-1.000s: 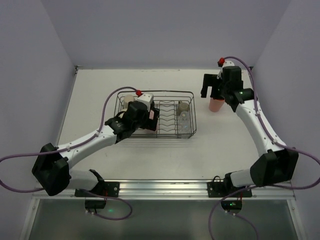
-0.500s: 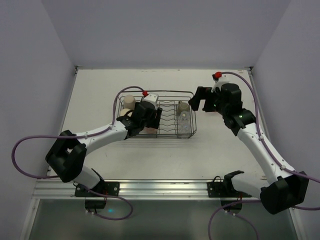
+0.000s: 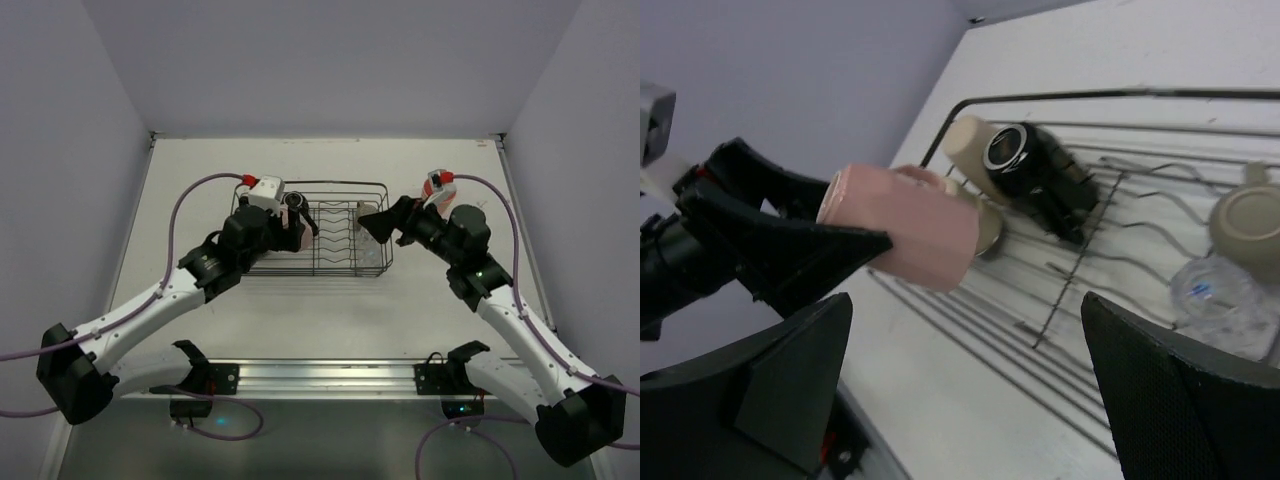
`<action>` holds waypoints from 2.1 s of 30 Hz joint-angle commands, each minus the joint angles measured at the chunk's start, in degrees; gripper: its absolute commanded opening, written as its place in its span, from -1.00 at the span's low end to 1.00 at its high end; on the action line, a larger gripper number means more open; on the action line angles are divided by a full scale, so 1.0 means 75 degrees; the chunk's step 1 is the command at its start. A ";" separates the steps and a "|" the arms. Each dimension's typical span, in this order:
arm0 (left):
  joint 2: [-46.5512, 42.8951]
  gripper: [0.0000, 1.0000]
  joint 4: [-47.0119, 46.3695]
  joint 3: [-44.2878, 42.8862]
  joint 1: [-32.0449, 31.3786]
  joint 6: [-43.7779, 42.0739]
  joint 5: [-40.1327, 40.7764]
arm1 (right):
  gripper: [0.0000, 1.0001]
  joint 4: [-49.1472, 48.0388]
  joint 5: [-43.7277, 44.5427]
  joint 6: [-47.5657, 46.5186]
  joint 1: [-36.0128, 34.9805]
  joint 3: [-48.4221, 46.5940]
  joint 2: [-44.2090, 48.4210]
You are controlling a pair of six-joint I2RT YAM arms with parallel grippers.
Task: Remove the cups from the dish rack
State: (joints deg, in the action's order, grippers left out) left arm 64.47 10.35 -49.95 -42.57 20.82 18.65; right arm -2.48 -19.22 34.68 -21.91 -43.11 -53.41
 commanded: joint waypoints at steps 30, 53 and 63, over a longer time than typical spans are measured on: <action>-0.2102 0.55 -0.5494 0.1926 -0.0043 0.3494 -0.3836 | -0.85 -0.9652 -0.1058 0.4505 -0.2153 0.1717 -0.1597; -0.4247 1.00 -0.1546 0.0626 -0.0055 0.0847 -0.1574 | -1.00 -0.4023 -0.0603 0.2082 -0.1732 0.0922 -0.0099; -0.3475 1.00 0.1772 0.0425 -0.0043 -0.0725 -0.0554 | -1.00 0.4009 0.2691 -0.1576 0.0294 -0.2255 -0.0308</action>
State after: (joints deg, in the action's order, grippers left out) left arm 36.84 15.38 -47.35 -42.98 20.99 11.57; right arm 12.67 -8.01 32.01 -25.56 -56.86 -55.72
